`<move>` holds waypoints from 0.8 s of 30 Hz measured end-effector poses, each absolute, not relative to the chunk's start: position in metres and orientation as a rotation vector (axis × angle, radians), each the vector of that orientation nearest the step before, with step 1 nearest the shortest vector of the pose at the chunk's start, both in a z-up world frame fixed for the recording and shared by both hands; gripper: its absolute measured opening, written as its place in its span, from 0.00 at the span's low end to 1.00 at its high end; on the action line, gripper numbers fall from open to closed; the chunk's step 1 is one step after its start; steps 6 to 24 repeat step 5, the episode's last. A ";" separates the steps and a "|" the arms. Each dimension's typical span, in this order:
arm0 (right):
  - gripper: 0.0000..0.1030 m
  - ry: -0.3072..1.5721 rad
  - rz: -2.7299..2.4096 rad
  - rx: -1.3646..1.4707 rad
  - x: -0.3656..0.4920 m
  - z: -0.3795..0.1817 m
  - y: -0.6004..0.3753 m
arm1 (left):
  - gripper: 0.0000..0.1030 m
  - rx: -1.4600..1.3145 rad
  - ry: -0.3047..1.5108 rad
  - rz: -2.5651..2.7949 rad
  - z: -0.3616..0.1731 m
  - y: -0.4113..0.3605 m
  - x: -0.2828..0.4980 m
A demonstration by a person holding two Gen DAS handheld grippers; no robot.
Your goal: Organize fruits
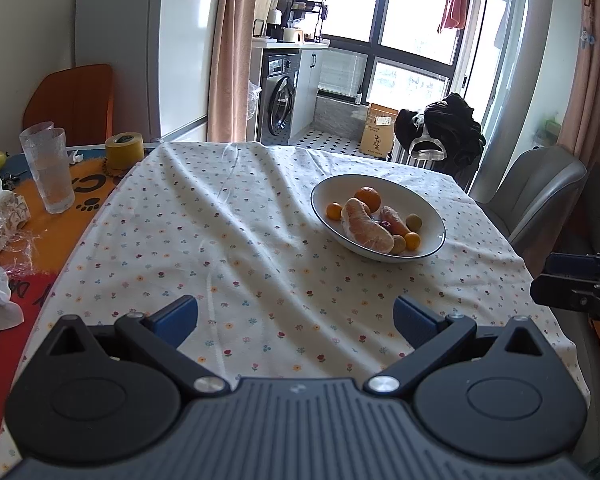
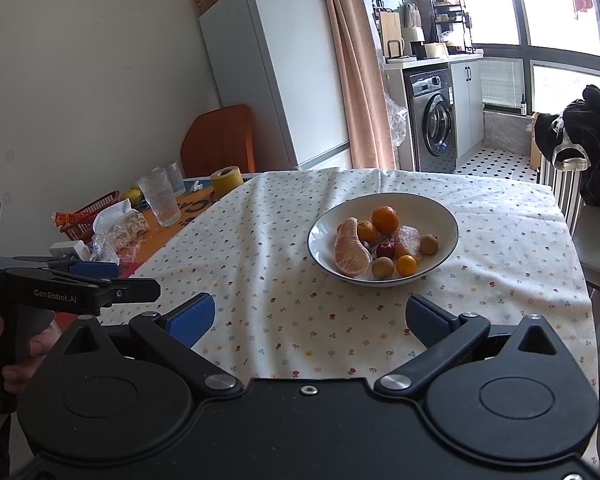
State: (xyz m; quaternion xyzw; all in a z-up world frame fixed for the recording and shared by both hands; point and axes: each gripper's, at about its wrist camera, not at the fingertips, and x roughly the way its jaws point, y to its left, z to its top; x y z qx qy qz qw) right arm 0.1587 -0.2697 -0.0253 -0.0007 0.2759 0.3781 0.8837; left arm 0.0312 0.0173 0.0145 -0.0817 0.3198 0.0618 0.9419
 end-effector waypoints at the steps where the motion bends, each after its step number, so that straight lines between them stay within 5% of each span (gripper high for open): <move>1: 1.00 0.574 0.787 -0.001 0.159 -0.025 -0.270 | 1.00 -0.167 0.652 0.126 0.015 0.018 0.031; 24: 1.00 0.577 0.789 -0.002 0.158 -0.026 -0.270 | 1.00 -0.165 0.656 0.120 0.014 0.017 0.031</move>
